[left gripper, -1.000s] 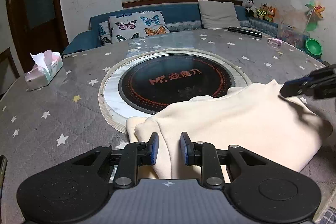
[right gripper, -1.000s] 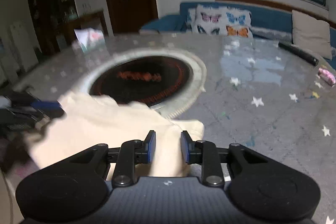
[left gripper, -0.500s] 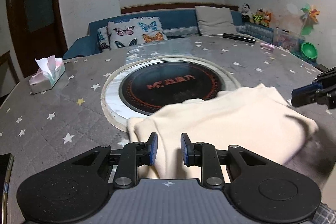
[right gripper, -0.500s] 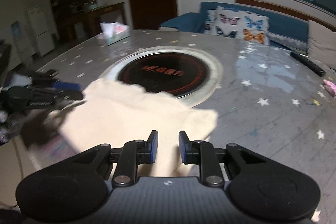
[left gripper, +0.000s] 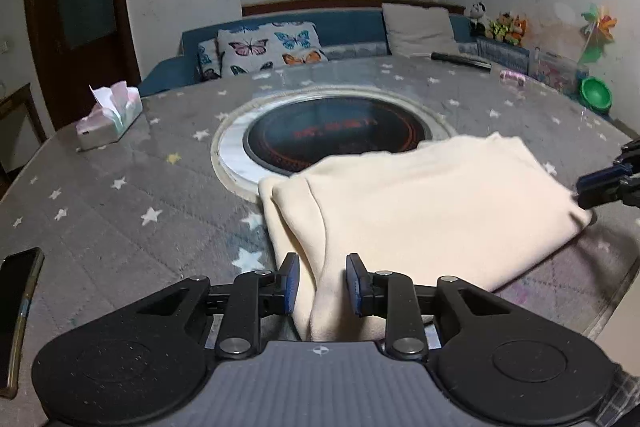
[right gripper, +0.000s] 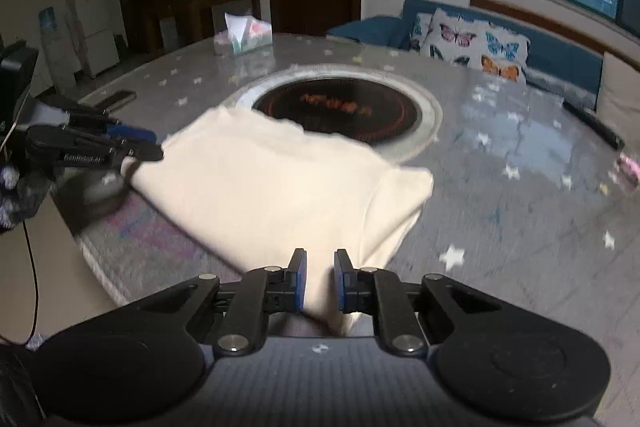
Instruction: Fold clothes
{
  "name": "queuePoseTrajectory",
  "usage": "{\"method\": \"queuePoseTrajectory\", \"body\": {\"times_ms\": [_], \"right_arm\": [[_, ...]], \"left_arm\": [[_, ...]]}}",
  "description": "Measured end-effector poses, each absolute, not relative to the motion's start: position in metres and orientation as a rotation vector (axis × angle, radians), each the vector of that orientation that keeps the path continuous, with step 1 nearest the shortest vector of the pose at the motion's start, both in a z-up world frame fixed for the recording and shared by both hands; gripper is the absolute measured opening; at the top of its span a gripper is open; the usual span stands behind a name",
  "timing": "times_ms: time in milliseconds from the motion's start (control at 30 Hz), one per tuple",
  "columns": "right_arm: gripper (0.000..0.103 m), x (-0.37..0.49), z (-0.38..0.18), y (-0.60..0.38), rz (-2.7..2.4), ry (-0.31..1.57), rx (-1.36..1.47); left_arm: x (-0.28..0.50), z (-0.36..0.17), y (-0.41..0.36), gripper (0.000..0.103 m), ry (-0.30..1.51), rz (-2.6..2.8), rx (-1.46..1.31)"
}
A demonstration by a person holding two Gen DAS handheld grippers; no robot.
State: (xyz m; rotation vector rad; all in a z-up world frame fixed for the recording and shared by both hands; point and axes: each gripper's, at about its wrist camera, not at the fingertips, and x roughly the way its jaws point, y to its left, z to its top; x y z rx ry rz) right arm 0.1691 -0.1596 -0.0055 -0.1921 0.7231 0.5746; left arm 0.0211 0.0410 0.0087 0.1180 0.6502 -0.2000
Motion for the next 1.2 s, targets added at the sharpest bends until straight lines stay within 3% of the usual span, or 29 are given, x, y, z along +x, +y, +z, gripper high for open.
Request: {"method": "queuePoseTrajectory", "body": {"times_ms": [200,667,967,1100,1200], "right_arm": [[0.013,0.189,-0.027,-0.155,0.562,0.756,-0.171],[0.014,0.258,-0.012,-0.125,0.548,0.699,-0.147],[0.013,0.295,-0.037,-0.098,0.529,0.736,-0.134],[0.016,0.280,-0.024,-0.093,0.540,0.708,-0.187],[0.016,0.264,-0.014,-0.086,0.586,0.680,-0.225]], "left_arm": [[0.020,0.001,0.048,0.033,0.672,-0.189,0.099],[0.041,0.004,0.051,0.040,0.674,-0.163,0.044],[0.045,0.001,0.060,0.058,0.686,-0.142,0.026],[0.045,0.005,0.066,0.082,0.686,-0.120,0.008],[0.044,0.008,0.071,0.091,0.679,-0.101,-0.009]]}}
